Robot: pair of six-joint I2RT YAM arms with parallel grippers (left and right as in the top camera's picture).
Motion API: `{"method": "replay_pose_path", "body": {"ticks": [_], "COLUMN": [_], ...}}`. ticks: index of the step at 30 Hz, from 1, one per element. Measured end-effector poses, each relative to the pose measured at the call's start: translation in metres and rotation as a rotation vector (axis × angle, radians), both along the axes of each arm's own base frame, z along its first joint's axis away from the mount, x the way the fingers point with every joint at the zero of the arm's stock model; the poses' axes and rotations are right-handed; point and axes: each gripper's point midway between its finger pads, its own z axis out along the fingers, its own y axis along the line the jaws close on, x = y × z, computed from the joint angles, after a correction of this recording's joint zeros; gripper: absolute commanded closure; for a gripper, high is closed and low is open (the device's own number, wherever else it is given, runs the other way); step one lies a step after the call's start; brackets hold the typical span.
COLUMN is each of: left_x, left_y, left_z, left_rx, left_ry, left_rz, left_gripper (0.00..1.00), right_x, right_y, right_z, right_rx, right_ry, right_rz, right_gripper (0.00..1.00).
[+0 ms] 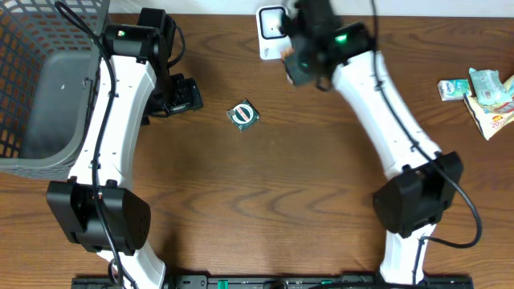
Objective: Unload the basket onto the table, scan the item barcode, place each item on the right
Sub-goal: 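Lift the orange box and hold it up to the scanner, right gripper, then carry the orange box right and drop it on the right-edge pile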
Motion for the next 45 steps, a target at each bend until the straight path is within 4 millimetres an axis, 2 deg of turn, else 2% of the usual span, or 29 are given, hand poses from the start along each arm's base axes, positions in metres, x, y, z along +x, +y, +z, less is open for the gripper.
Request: {"method": "replay_pose_path", "body": {"ticks": [1, 5, 8, 11, 15, 18, 26, 32, 38, 40, 42, 43, 45], "left_x": [0.000, 0.000, 0.000, 0.000, 0.000, 0.000, 0.000, 0.000, 0.000, 0.000, 0.000, 0.000, 0.000], "left_y": [0.000, 0.000, 0.000, 0.000, 0.000, 0.000, 0.000, 0.000, 0.000, 0.000, 0.000, 0.000, 0.000], "left_z": [0.000, 0.000, 0.000, 0.000, 0.000, 0.000, 0.000, 0.000, 0.000, 0.000, 0.000, 0.000, 0.000], "left_rx": [0.000, 0.000, 0.000, 0.000, 0.000, 0.000, 0.000, 0.000, 0.000, 0.000, 0.000, 0.000, 0.000], "left_ry": [0.000, 0.000, 0.000, 0.000, 0.000, 0.000, 0.000, 0.000, 0.000, 0.000, 0.000, 0.000, 0.000], "left_rz": [0.000, 0.000, 0.000, 0.000, 0.000, 0.000, 0.000, 0.000, 0.000, 0.000, 0.000, 0.000, 0.000], "left_gripper": [0.03, 0.02, 0.02, 0.03, 0.02, 0.03, 0.03, 0.03, 0.02, 0.02, 0.02, 0.02, 0.02], "right_x": [0.019, 0.058, 0.082, 0.106, 0.137, 0.154, 0.158, 0.152, 0.154, 0.155, 0.151, 0.147, 0.136], "right_y": [0.008, 0.028, 0.034, 0.036, 0.042, 0.048, 0.050, 0.046, 0.037, 0.022, -0.004, -0.019, -0.064], "right_z": [0.016, 0.057, 0.065, 0.045, 0.006, -0.011, -0.037, -0.057, -0.057, -0.051, -0.046, -0.044, -0.035], "right_rx": [-0.030, -0.121, -0.200, -0.293, -0.430, -0.538, -0.772, -0.808, -0.754, -0.730, -0.717, -0.708, -0.689], "right_ry": [-0.128, -0.419, -0.539, -0.594, -0.655, -0.730, -0.691, -0.602, -0.596, -0.580, -0.511, -0.472, -0.371], "right_rz": [-0.014, -0.017, -0.002, 0.020, 0.085, 0.139, 0.305, 0.358, 0.299, 0.244, 0.201, 0.179, 0.100], "right_gripper": [0.99, 0.99, 0.99, 0.99, 0.99, 0.99, 0.99, 0.99, 0.99, 0.99, 0.99, 0.99, 0.99]}}
